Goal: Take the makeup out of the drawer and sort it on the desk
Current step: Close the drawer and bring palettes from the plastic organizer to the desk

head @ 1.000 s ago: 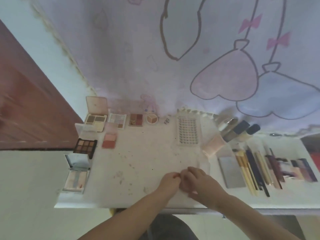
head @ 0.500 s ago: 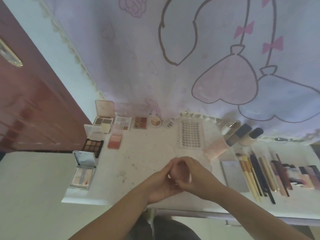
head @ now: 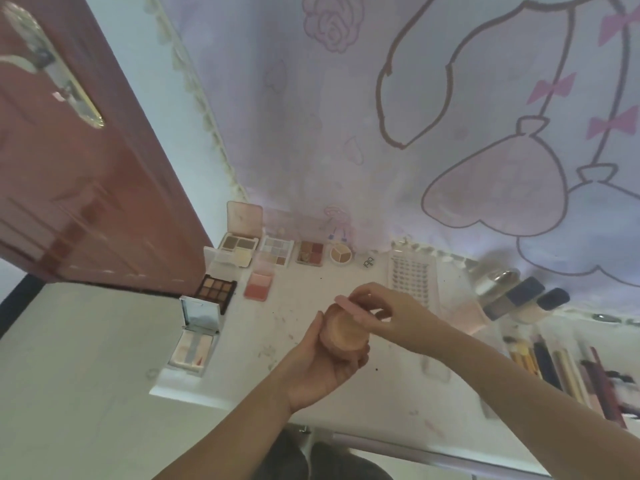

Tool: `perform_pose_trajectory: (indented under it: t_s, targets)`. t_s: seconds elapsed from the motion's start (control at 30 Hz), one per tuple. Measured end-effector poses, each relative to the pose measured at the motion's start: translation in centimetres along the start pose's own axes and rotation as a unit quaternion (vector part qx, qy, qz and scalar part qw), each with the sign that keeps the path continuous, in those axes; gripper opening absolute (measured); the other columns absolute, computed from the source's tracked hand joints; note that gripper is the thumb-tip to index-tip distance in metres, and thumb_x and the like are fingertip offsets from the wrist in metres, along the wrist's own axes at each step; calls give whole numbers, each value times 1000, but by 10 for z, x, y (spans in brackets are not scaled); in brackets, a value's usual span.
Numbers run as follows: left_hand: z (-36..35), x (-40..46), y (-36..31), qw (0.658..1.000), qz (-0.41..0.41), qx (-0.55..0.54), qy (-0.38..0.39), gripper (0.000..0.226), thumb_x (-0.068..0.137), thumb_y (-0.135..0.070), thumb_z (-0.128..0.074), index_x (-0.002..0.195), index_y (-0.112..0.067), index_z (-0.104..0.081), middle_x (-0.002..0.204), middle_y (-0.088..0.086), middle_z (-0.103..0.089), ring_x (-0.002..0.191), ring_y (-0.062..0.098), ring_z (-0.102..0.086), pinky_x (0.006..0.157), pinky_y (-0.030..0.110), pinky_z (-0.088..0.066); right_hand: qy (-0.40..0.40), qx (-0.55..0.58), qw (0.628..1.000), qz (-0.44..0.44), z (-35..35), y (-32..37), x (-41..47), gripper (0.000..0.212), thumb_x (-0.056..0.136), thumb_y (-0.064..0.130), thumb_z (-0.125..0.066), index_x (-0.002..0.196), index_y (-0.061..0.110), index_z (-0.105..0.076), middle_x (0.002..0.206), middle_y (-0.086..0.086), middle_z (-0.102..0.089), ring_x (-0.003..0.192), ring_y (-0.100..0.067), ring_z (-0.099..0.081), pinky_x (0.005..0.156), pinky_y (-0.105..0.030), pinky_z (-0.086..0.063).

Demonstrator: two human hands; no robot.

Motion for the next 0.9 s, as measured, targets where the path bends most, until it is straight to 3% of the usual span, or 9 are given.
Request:
perform_pose_trajectory:
  t_s: [0.17,0.27,0.33,0.43,0.57,0.67,0.73,0.83,0.9]
  targets:
    - [36,-3,-16,996,3,-36,-78,56,92,-48,-46,115,-1,-67,123,22,-58,109,35,-54,110,38,-32,-36,129,989,-61,-4,-13,50,19,95,25,-52,95,10,-64,92,-9,-64,83,-24,-67,81,-43,-58]
    - [49,-1,-33,986,-7,-94,-141,51,97,-41,-44,122,1,-56,121,26,-59,112,43,-55,86,48,-53,-25,32,997,-61,-19,-16,85,33,89,29,-62,101,-1,-58,95,-13,-63,81,-19,-68,75,-32,-59]
    - [62,2,-45,973,-20,-126,-193,44,99,-35,-43,122,2,-52,117,30,-57,109,45,-55,74,56,-54,-40,-24,997,-54,-25,-10,107,21,91,19,-56,97,-1,-57,88,-15,-61,81,-26,-67,76,-34,-58]
    - [78,9,-62,958,-31,-154,-240,35,101,-26,-41,121,2,-49,114,32,-53,112,45,-52,90,56,-49,-60,-78,994,-51,-32,-4,136,21,91,8,-49,70,11,-47,70,-1,-48,80,-32,-56,76,-36,-49]
    - [91,13,-84,948,-52,-148,-277,20,100,-14,-41,99,4,-52,102,27,-53,90,41,-54,87,49,-46,-65,-62,994,-65,-45,-13,167,13,88,6,-47,80,15,-53,84,-9,-49,91,-33,-55,83,-44,-51]
    - [90,15,-99,949,-65,-137,-277,19,99,-8,-41,85,1,-51,100,22,-52,86,38,-52,80,45,-45,-69,-70,992,-80,-50,-16,180,24,88,3,-47,70,18,-46,83,-13,-49,83,-26,-47,66,-23,-38]
    - [91,14,-105,950,-69,-124,-279,19,98,-6,-42,82,-1,-51,96,19,-51,84,37,-52,75,43,-46,-75,-66,991,-87,-53,-19,185,19,88,4,-47,73,15,-47,85,-15,-53,83,-27,-48,66,-28,-34]
    - [94,15,-105,948,-60,-109,-293,17,97,-5,-44,82,-1,-52,89,17,-50,84,35,-51,72,41,-46,-78,-51,992,-88,-57,-23,188,8,89,4,-46,85,8,-50,75,0,-46,86,-26,-47,78,-38,-44]
    - [95,16,-106,947,-60,-105,-296,15,97,-8,-45,88,1,-52,91,17,-49,83,35,-51,80,44,-47,-77,-41,992,-90,-59,-25,187,5,91,7,-47,93,9,-51,74,6,-41,85,-21,-45,75,-31,-40]
Point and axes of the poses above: each hand's wrist, its own x-axis towards the middle knuckle, its own z-axis out of the back of the hand, y = z × x, the point moved 8 cm from there along x, towards the middle knuckle
